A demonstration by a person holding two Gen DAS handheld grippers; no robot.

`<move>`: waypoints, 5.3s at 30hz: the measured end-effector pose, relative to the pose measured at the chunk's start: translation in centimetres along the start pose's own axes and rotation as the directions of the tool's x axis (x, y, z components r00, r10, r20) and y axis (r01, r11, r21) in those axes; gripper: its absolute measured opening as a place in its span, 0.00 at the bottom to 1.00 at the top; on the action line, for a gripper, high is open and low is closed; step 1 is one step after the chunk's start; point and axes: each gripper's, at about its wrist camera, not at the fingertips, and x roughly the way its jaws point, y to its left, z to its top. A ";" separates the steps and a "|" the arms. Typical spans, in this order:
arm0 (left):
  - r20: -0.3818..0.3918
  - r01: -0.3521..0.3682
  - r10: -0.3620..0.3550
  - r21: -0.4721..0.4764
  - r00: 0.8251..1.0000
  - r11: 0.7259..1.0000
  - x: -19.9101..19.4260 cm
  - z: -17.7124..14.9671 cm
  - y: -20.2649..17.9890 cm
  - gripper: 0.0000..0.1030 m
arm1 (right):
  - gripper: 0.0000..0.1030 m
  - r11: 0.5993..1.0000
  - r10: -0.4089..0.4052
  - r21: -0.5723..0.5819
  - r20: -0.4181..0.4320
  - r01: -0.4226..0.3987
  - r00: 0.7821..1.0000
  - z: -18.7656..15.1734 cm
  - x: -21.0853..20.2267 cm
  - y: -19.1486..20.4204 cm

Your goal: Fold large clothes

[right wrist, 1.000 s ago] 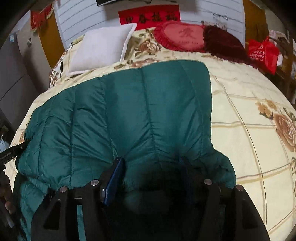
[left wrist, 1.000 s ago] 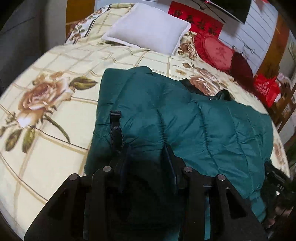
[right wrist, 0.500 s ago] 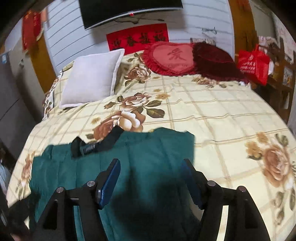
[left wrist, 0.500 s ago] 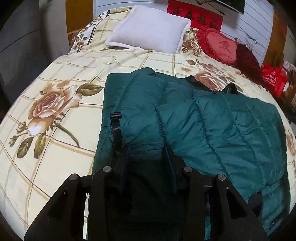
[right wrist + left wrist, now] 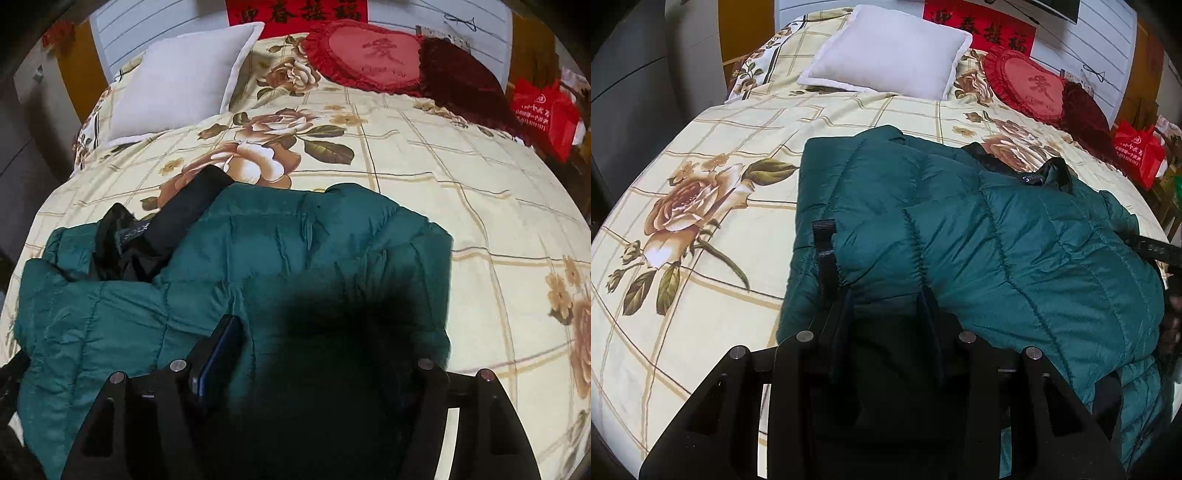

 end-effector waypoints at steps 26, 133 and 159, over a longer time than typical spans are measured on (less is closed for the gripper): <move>0.023 0.166 -0.167 0.038 0.986 0.985 -0.5 -0.7 -2.7 0.53 | 1.00 0.999 0.009 0.043 0.132 -0.015 0.991 -10.7 -5.3 3.3; 0.063 0.125 -0.129 0.064 0.990 0.990 -0.8 -1.1 -4.2 0.77 | 1.00 0.998 -0.066 -0.012 0.161 0.069 0.985 -9.7 -5.5 7.3; 0.087 0.034 -0.042 0.091 0.995 0.995 -12.0 -9.1 5.3 0.77 | 1.00 0.999 -0.050 0.011 0.230 0.049 0.972 -25.5 -19.1 -0.3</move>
